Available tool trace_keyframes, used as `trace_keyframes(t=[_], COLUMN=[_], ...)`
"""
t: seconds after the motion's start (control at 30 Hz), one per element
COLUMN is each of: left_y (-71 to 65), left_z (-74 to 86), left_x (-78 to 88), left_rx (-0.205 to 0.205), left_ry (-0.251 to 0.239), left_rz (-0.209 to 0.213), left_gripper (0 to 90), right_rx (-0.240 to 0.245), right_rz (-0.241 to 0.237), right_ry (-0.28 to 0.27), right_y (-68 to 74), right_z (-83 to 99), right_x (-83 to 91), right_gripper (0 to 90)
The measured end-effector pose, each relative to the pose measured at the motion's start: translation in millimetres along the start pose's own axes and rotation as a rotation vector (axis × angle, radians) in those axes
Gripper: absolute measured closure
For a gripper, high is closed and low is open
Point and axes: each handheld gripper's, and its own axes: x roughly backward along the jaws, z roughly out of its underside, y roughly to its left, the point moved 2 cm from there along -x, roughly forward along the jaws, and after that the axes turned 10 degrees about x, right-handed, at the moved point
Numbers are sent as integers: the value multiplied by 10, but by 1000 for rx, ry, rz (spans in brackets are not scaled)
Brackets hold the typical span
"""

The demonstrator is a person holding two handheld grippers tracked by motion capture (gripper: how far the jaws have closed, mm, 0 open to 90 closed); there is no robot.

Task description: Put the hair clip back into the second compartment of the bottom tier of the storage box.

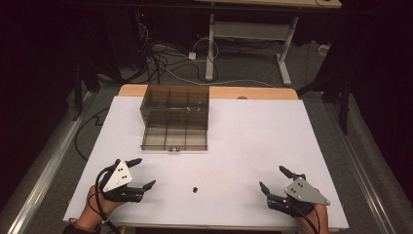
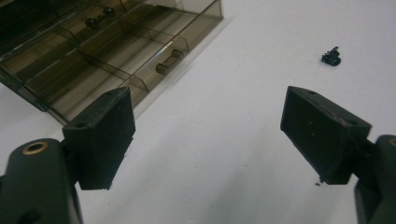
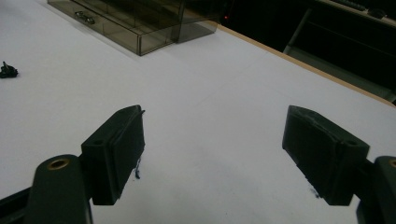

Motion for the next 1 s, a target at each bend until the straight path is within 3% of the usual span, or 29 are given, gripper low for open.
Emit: trace_keyframes(t=[0.33,0.43,0.47,0.63,0.73,1.0], left_y=[-138,-217,-217,-367,-541,-730], left_z=[61,81,81,198,271,387], left_x=[-126,-209,-209,-334,-411,-595], left_rx=[22,80,80,108,110,115], left_ry=[111,150,150,214,229,268], left_rz=[7,8,8,21,50,67], left_gripper=[205,215,220,244,274,291], right_rx=[-5,-2,-2,6,5,0], right_rz=[-7,-7,-7,-11,-12,-14], right_ry=[14,15,15,19,20,21], right_y=[7,14,14,26,31,39], right_z=[17,19,19,21,22,26], right_x=[-25,-23,-23,-32,-36,-39], right_gripper=[209,209,209,209,209,203])
